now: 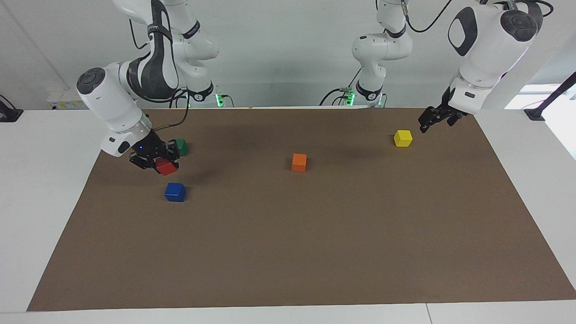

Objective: Transfer red block to right arm and stack on blue block
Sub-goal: 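Carry the red cube with the right gripper over the blue cube, then lower the red cube onto the blue cube and open the right gripper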

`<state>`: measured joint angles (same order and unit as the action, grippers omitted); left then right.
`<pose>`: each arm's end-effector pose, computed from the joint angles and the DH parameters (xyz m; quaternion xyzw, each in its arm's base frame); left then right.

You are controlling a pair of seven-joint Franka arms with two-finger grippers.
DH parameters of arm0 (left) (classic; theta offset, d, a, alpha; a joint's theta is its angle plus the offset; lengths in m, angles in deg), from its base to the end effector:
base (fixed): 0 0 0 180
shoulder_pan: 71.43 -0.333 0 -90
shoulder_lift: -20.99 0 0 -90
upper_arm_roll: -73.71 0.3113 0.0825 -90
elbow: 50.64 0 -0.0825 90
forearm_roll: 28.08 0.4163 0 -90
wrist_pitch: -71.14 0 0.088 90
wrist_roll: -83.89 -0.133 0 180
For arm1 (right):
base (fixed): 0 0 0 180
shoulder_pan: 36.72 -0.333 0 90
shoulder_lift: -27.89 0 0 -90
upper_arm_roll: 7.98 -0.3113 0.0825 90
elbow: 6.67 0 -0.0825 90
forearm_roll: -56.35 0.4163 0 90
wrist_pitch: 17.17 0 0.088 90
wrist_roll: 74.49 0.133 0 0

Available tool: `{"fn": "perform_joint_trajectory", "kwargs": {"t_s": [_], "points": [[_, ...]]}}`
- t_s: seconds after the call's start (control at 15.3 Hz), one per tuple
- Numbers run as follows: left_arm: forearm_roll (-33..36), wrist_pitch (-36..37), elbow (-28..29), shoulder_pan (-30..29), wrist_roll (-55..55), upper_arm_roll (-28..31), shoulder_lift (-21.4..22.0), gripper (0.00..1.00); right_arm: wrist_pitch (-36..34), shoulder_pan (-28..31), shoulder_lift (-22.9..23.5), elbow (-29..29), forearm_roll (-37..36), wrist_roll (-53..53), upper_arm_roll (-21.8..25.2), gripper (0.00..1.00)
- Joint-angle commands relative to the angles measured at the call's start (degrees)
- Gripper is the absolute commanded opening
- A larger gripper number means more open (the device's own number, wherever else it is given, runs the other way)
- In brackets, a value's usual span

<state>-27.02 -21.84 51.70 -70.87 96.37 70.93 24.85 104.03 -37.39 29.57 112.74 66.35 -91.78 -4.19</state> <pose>0.5593 -0.0308 0.5285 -0.9957 -0.0788 0.0461 0.0173 0.5793 -0.0196 0.3655 -0.9942 -0.0782 -0.0141 0.0723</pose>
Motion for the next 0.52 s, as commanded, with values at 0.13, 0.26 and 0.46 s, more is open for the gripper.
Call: {"fn": "perform_joint_trajectory", "kwargs": {"t_s": [0.13, 0.26, 0.46], "points": [[-0.79, -0.01, 0.14, 2.52, -0.53, 1.63, 1.07, 1.0, 4.55, 0.31, 3.58, -0.4, -4.46, 9.18, -0.19, 0.0], [-0.79, 0.17, 0.41, 2.61, -0.61, 1.9, 1.24, 1.0, 5.09, 0.23, 4.64, -0.49, -5.6, 13.4, -0.28, 0.0], [-0.88, 0.08, 0.58, 2.52, -0.52, 1.9, 1.33, 1.0, 5.88, -0.39, 5.0, -0.75, -7.7, 14.3, -0.28, 0.0]]}}
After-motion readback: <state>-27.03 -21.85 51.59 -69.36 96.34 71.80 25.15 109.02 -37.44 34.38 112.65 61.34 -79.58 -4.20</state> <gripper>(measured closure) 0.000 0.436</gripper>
